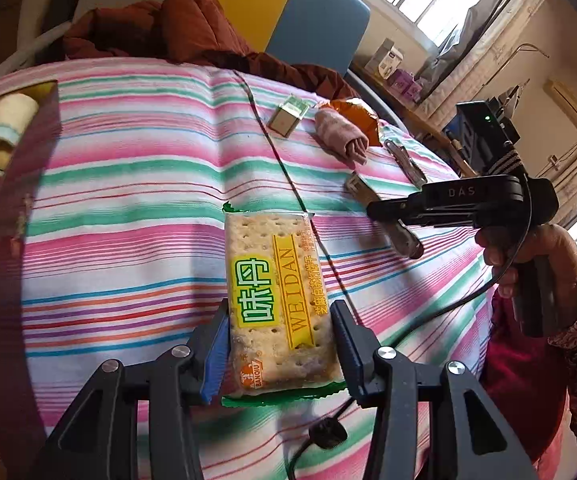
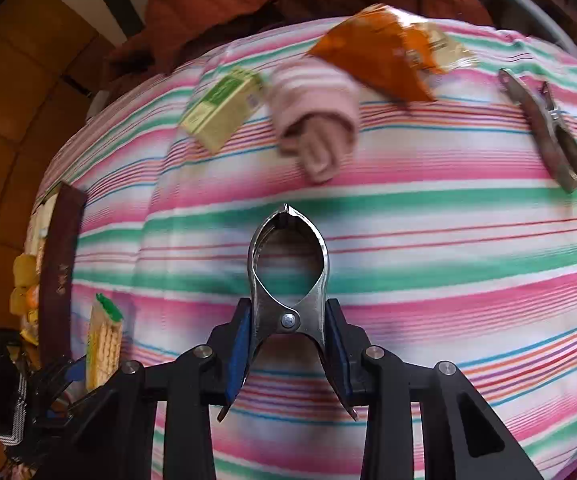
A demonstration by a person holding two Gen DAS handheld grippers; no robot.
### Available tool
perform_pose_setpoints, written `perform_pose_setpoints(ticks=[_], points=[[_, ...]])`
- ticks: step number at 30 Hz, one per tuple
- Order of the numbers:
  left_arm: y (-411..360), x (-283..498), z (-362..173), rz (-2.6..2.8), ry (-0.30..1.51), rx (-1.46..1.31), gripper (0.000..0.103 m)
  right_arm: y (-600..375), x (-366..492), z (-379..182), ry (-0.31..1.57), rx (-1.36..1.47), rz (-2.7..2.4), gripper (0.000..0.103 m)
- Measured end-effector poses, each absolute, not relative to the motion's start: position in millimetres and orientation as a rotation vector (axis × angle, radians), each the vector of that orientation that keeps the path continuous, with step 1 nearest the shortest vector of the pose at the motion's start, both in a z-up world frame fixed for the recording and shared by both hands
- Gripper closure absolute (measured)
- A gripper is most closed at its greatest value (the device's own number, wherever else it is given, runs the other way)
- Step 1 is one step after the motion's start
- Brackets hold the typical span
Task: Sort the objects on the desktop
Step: 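Grasp the WEIDAN cracker packet with the left tool while the right holds the clip, then carry the clip and cracker packet over the gold tray and release both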
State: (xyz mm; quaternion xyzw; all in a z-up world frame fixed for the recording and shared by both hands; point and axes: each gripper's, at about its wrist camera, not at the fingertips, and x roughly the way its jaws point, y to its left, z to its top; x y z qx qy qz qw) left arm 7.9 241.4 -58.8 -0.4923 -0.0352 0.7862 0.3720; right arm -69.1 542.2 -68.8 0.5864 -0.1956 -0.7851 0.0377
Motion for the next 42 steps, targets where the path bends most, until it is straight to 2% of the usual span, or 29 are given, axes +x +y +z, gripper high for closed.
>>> perform_pose_setpoints(ticks=[10, 18, 26, 33, 37, 42], points=[[193, 23, -21, 2.074, -0.125, -1.150, 0.055, 454, -45, -42, -0.730, 1.655, -2.234, 0.068], [112, 16, -6, 2.214, -0.217, -1.117, 0.055, 373, -58, -14, -0.766, 1.534, -2.166, 0.068], [69, -3, -31, 2.252, -0.160, -1.239, 0.055, 306, -87, 15, -0.810, 1.425, -2.116, 0.068], [62, -21, -57, 2.301, -0.087, -1.347, 0.056, 247, -113, 1, -0.820, 1.470, -2.121, 0.068], [55, -23, -59, 2.341, -0.074, -1.384, 0.051, 228, -123, -14, -0.800, 1.499, -2.203, 0.067], [41, -14, -49, 2.358, -0.152, -1.329, 0.049, 226, -121, -15, -0.789, 1.450, -2.246, 0.066]])
